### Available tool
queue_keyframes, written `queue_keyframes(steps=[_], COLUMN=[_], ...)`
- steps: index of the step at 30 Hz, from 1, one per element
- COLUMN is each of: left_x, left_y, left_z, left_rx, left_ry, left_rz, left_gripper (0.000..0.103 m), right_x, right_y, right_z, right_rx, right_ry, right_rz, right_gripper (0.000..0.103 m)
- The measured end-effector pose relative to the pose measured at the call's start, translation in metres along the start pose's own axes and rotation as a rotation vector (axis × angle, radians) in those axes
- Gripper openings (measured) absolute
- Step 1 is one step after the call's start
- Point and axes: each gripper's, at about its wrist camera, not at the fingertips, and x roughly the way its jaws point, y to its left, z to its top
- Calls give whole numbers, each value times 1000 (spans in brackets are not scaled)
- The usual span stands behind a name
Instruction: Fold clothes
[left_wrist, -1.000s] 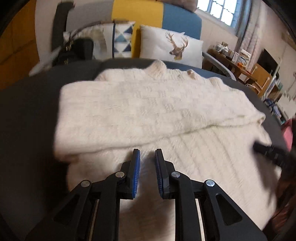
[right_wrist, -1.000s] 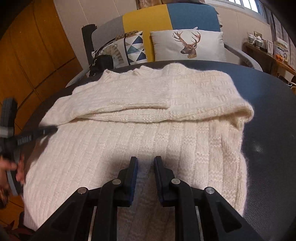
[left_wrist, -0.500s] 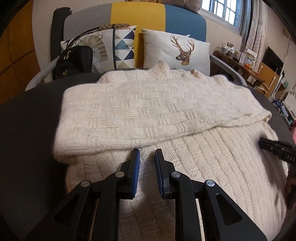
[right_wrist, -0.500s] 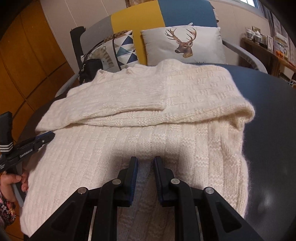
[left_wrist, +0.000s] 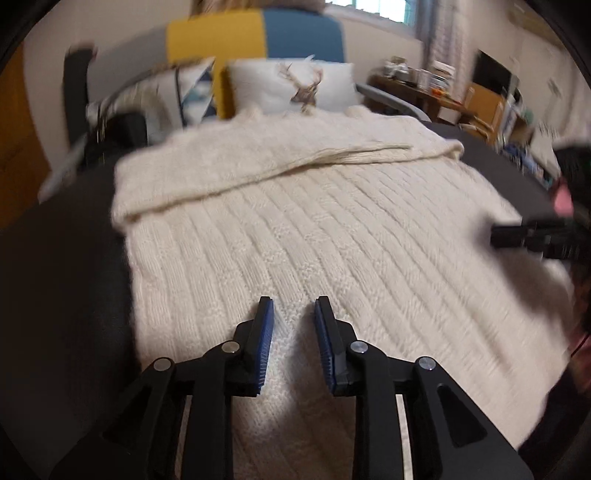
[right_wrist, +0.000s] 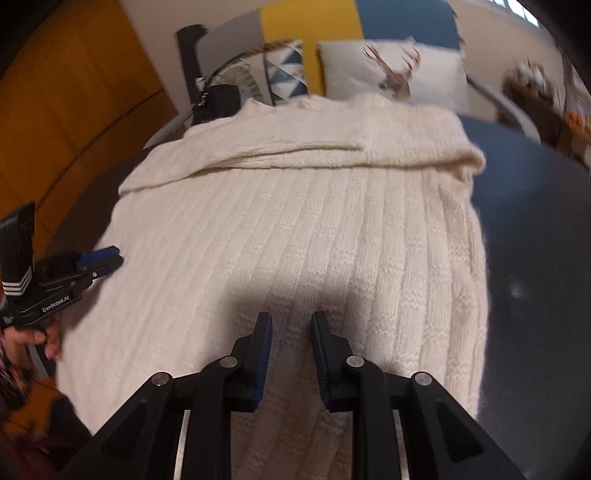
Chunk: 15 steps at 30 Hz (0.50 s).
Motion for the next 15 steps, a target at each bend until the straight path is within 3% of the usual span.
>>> queue_keyframes(steps=[4, 8, 12, 15], left_x=[-6, -17, -34, -41], left_y=[0, 12, 34, 41], left_z=[-9, -17, -27, -42], left_rx=[30, 35, -107, -148], left_ry=[-14, -30, -38, -36], left_rz=[3, -6, -69, -54], left_gripper=[33, 40, 40, 40], right_x=[-9, -23, -39, -38], right_y=[-1, -14, -28, -35], right_z=[-15, -21, -22, -28], right_rx=[-65, -28, 55, 75], right_ry=[-25, -29, -45, -19], right_rz=[-28, 0, 27, 23], right_gripper=[22, 22, 22, 22])
